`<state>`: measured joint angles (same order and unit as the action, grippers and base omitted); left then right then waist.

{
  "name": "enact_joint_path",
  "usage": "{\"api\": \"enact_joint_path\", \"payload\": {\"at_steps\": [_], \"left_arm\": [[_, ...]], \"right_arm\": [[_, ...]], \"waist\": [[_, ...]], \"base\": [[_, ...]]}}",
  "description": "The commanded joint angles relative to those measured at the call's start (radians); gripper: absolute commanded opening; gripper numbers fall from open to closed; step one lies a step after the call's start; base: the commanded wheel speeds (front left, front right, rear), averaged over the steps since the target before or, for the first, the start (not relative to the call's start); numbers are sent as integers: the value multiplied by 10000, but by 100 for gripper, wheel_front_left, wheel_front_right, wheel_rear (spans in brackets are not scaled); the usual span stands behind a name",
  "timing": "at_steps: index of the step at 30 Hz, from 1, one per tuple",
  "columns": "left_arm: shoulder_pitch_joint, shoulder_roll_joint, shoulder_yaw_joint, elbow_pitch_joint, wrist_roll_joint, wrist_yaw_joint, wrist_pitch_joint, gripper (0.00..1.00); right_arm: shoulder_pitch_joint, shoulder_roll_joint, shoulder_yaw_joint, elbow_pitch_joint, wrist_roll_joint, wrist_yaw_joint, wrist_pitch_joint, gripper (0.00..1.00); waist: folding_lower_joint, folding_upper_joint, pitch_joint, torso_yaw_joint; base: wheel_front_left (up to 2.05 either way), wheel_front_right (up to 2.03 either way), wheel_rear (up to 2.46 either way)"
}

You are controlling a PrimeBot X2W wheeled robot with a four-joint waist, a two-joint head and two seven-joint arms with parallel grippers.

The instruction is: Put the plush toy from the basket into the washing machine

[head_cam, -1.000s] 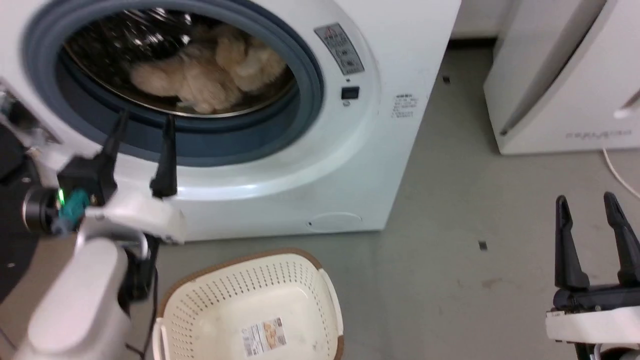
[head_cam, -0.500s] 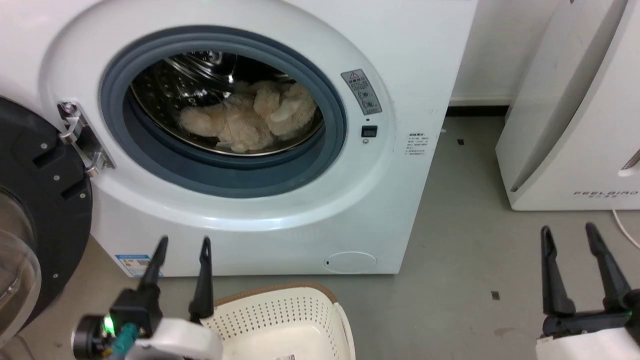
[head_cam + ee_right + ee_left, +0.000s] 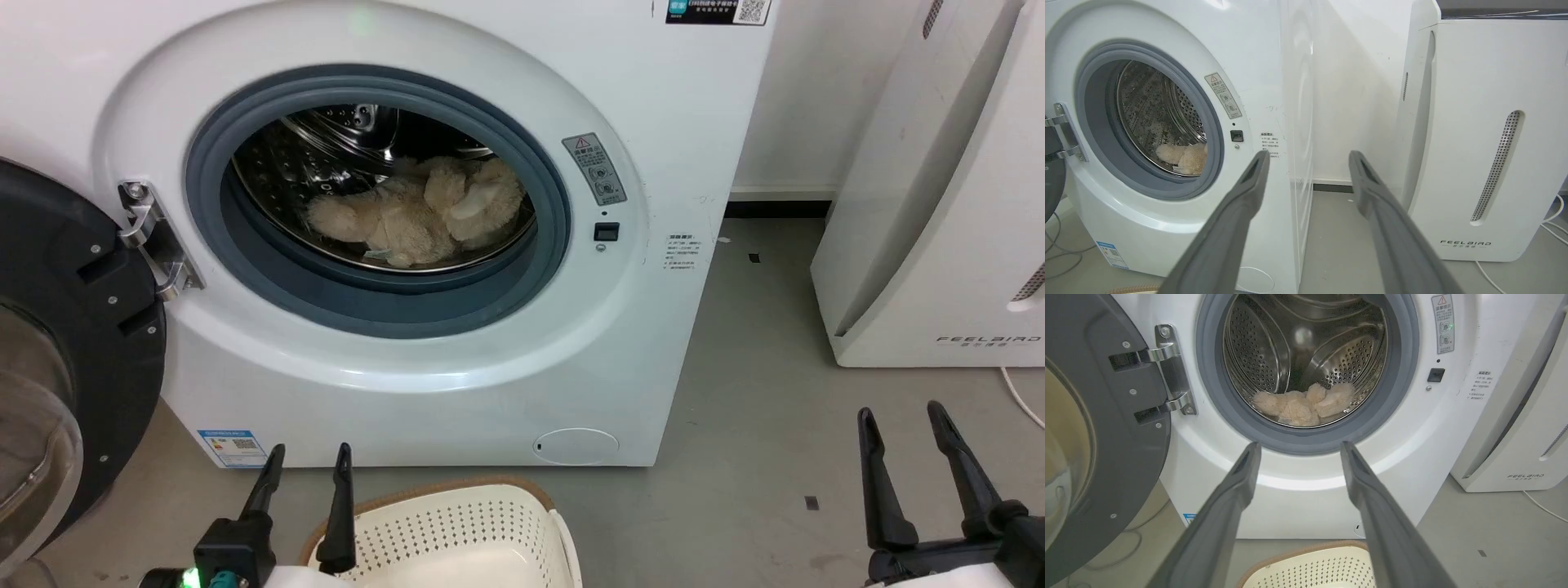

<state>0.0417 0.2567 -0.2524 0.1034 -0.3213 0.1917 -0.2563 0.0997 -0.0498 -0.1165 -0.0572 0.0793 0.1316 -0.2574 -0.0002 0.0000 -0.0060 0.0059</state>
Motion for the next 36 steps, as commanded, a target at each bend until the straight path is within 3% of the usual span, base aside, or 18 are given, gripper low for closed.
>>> {"api": "enact_joint_path", "payload": {"at_steps": [1,2,36], "left_arm": [[116,-37,146,42,59,-55,-55,100],[2,-38,128,26,61,-20,1,0],[-103,-530,709,-237,863,-476,637,0]], "right_arm": [[151,-4,32,34,23,-9,-44,100],[3,0,20,20,1,0,1,0],[-251,-1,297,156,-193,-2,634,0]], "waist": [[2,0,0,-6],[2,0,-2,-6],[2,0,12,-19]], "base": [[0,0,0],[0,0,0],[0,0,0]]}}
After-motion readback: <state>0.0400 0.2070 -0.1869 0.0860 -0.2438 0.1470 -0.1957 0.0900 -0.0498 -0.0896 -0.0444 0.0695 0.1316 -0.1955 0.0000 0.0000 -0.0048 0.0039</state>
